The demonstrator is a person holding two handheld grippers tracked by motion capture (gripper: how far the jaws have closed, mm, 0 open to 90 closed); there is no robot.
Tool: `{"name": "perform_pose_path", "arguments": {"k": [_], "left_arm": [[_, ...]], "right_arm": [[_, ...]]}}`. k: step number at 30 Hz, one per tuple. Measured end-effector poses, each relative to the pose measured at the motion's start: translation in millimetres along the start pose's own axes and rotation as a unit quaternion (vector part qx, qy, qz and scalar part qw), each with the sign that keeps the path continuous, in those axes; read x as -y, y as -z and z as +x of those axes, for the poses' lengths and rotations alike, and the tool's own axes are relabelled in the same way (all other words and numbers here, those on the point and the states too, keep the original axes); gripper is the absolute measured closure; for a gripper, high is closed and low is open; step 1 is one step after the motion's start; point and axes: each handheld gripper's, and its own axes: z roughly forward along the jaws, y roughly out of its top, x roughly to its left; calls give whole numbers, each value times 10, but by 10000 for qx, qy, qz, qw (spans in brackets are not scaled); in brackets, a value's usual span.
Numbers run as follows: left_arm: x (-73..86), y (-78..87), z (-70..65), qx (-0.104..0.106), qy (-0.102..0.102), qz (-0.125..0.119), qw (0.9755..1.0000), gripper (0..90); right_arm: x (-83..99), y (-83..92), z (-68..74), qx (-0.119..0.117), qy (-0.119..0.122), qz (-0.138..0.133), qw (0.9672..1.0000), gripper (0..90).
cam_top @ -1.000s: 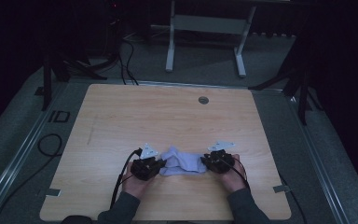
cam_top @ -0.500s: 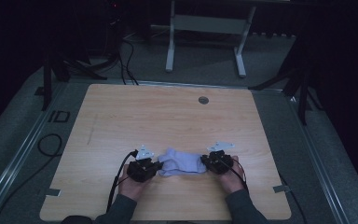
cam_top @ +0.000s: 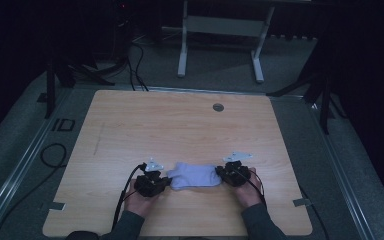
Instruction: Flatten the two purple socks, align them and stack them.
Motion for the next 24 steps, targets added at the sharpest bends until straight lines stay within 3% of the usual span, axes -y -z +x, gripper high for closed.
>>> {"name": "perform_pose_path", "arguments": {"k": [3, 6, 10, 12, 13, 16, 18, 19, 24], "left_arm": [[-3, 32, 13, -155, 1, -62, 9999, 833], [-31, 109, 29, -291, -14, -336, 9990, 780], [-69, 135, -9, -203, -174, -622, 9977, 769], [-85, 71, -54, -158, -329, -586, 9976, 769], [-93, -10, -93, -170, -443, -445, 9979, 769], [-86, -126, -139, -246, -564, -150, 9980, 794], [-86, -126, -139, -246, -564, -150, 9980, 799], [-65, -182, -143, -311, -603, 11, 9977, 799], [-74, -188, -106, -410, -622, -11, 9972, 799]], "right_arm": [[8, -1, -2, -5, -33, -38, 10000, 832], [10, -1, -3, -14, -40, -37, 10000, 832], [10, -1, -1, -6, -41, -40, 10000, 832], [12, -1, 0, -3, -57, -46, 10000, 833], [12, -1, 1, 3, -62, -50, 10000, 833], [18, 1, 2, 6, -94, -62, 9999, 832], [20, 1, -1, -1, -114, -68, 9999, 832], [20, 1, -1, -1, -114, -68, 9999, 832], [39, 10, -9, 76, -227, -127, 9996, 834]]}}
